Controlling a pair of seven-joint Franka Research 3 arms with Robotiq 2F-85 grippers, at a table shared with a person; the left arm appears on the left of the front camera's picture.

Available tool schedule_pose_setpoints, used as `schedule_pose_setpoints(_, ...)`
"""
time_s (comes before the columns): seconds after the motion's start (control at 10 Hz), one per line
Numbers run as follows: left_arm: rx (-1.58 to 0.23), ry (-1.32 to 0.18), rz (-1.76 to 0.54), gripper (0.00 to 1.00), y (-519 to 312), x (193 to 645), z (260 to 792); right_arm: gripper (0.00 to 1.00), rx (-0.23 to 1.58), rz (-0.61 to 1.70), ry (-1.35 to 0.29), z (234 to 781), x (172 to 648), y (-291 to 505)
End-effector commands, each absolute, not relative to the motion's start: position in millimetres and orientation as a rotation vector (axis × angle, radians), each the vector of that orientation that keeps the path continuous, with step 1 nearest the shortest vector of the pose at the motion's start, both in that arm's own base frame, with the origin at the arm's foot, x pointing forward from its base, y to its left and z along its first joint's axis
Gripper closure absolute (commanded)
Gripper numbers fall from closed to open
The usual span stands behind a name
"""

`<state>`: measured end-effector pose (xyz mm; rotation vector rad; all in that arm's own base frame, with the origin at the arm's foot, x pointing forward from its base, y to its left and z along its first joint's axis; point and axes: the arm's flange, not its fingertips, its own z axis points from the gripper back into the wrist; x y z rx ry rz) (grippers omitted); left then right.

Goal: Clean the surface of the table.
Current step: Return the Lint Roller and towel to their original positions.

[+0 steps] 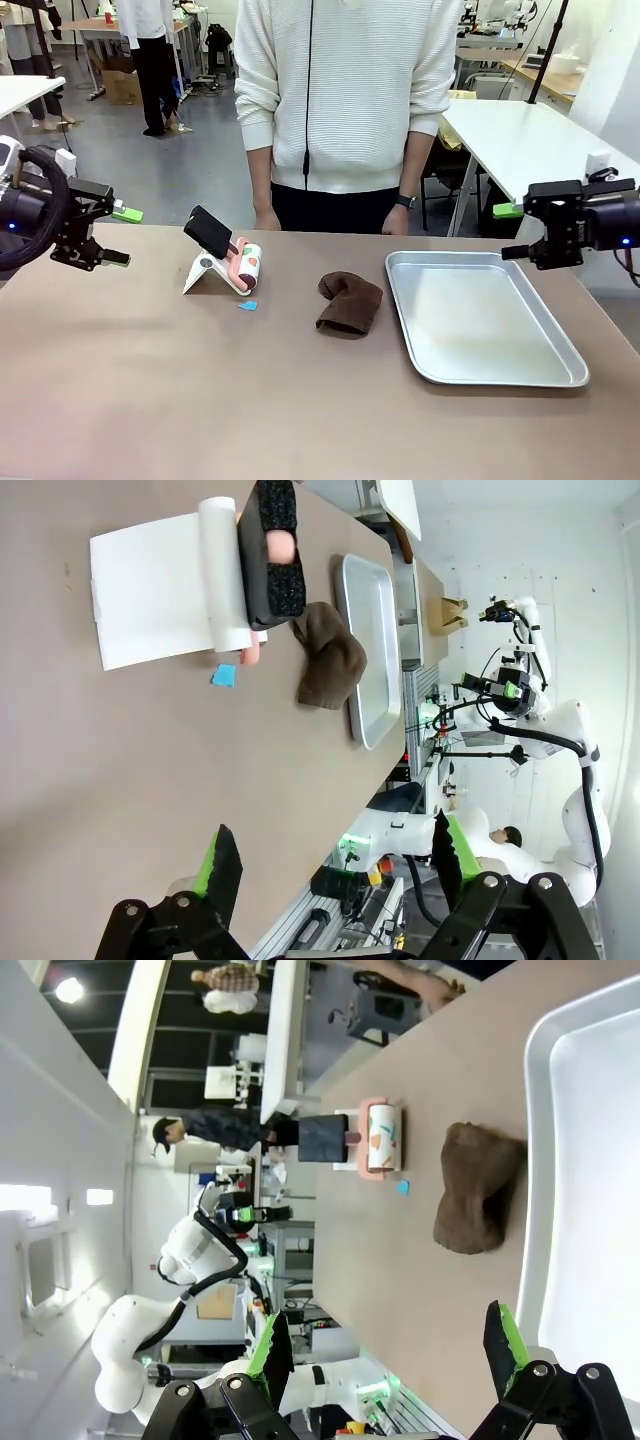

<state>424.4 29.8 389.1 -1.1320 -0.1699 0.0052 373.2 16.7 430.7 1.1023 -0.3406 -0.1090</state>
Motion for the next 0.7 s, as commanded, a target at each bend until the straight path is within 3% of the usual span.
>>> schedule_pose_setpoints(0.0,-1.115,-0.159,0.013,0.0,30.9,420.8,387.9,0.0,1.099,-0.119,-0.326,434.3,372.0,15.0)
schedule_pose_setpoints(0.6,-1.115,-0.159,0.013,0.0,30.9,420.8,387.9,0.0,1.099,-0.119,-0.326,434.3,372.0,15.0)
